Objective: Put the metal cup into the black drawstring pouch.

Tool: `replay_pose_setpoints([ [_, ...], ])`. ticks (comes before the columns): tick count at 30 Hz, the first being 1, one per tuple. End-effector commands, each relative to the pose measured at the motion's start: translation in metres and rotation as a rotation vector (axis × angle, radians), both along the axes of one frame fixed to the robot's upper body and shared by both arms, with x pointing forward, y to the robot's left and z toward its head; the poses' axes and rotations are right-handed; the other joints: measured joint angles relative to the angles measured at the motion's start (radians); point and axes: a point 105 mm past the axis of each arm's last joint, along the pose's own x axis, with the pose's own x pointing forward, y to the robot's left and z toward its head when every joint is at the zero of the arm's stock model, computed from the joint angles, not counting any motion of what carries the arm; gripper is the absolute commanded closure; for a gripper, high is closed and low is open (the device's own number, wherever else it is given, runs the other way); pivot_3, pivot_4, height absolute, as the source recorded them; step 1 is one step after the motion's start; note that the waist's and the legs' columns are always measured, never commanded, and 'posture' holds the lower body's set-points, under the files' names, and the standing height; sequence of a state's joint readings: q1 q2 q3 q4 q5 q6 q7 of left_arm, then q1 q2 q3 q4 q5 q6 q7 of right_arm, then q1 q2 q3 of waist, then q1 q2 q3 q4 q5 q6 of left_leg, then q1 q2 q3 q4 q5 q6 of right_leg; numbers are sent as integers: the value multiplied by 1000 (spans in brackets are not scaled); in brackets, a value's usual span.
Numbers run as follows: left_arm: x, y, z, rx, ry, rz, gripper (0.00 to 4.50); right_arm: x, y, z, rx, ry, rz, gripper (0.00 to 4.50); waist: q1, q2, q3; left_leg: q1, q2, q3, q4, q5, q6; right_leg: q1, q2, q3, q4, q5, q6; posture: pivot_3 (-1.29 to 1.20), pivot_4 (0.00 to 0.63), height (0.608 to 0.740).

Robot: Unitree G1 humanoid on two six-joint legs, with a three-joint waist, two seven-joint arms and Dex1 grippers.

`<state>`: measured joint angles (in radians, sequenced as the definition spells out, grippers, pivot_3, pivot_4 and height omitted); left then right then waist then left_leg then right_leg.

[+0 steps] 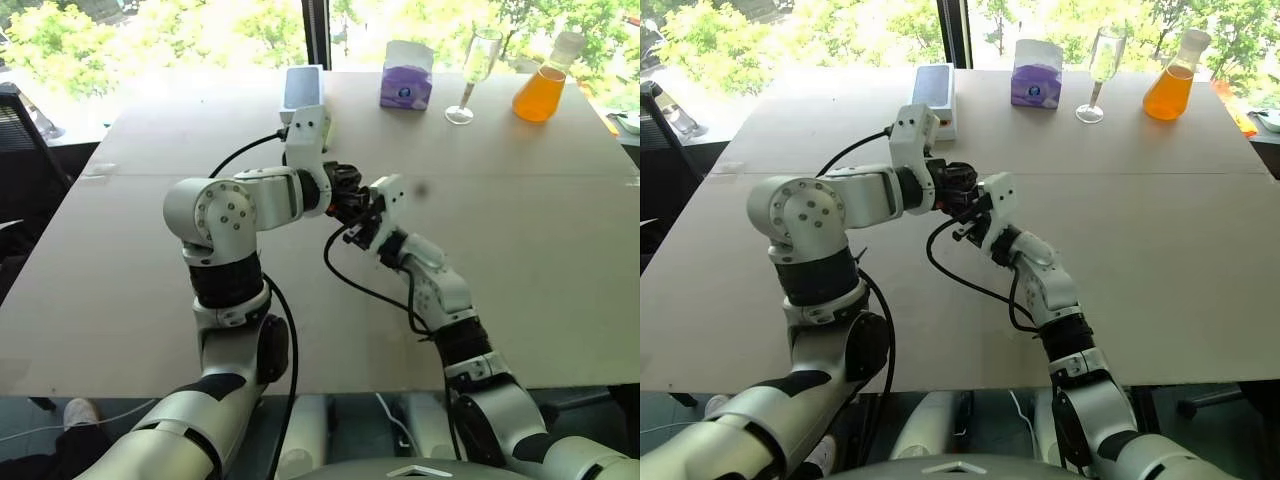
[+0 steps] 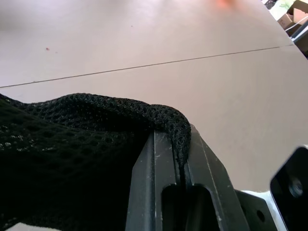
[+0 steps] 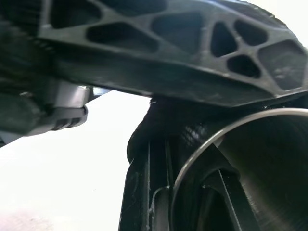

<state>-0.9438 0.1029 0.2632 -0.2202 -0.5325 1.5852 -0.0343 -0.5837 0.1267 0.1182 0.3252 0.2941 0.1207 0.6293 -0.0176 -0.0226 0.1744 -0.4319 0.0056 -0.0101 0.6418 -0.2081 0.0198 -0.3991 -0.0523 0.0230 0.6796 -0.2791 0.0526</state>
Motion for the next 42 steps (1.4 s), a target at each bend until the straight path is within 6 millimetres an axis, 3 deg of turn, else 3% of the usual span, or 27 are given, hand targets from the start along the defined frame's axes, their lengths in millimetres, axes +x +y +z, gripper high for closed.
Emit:
replay_pose_setpoints([
  [1, -3, -4, -4, -3, 21, -11, 4500, -12, 14, 33, 81, -101, 54, 4427, 1, 0, 0, 0, 0, 0, 0, 0, 0, 0, 0, 0, 0, 0, 0, 0, 150, 740],
  [7, -8, -15, 5, -90, 12, -69, 4500, -9, 20, 33, 42, -156, -8, 4427, 1, 0, 0, 0, 0, 0, 0, 0, 0, 0, 0, 0, 0, 0, 0, 0, 150, 740],
  [15, -14, 4, -17, -50, 44, -29, 4500, 5, 4, 40, 247, 33, -52, 4427, 0, 0, 0, 0, 0, 0, 0, 0, 0, 0, 0, 0, 0, 0, 0, 0, 150, 740],
  [22, -15, 11, -20, -14, 40, -9, 4500, 11, -9, 45, 331, 113, -48, 4427, 1, 0, 0, 0, 0, 0, 0, 0, 0, 0, -1, 0, 0, 0, 0, 0, 150, 740],
  [26, -14, -3, -14, -40, 42, -43, 4500, -1, 10, 42, 231, 34, 3, 4427, 1, 0, 0, 0, 0, 0, 0, 0, 0, 0, -1, 0, 0, 0, 0, 0, 150, 740],
  [30, -13, -2, -12, -48, 44, -39, 4500, -11, 24, 42, 137, -65, 31, 4427, 0, 0, 0, 0, 0, 0, 0, 0, 0, 0, 0, 0, 0, 0, 0, 0, 150, 740],
  [36, -9, -23, 1, -95, 51, -78, 4500, -18, 41, 20, -234, -421, 0, 4427, 6, 0, 0, 0, 0, 0, 1, 0, 0, 1, 0, 0, 0, 0, 0, 0, 150, 740],
  [39, -10, -24, -1, -106, 61, -82, 4500, -13, 39, 21, -248, -454, -19, 4427, 2, -1, 0, 0, -1, -1, 2, 0, 0, 1, -1, -1, 0, 0, 0, 0, 150, 740],
  [42, -16, -18, -11, -116, 71, -77, 4500, 7, 24, 35, -35, -232, -78, 4427, -5, -1, 0, 0, 1, -1, 2, 0, -1, 1, 1, 0, 0, 0, 0, 0, 150, 740],
])
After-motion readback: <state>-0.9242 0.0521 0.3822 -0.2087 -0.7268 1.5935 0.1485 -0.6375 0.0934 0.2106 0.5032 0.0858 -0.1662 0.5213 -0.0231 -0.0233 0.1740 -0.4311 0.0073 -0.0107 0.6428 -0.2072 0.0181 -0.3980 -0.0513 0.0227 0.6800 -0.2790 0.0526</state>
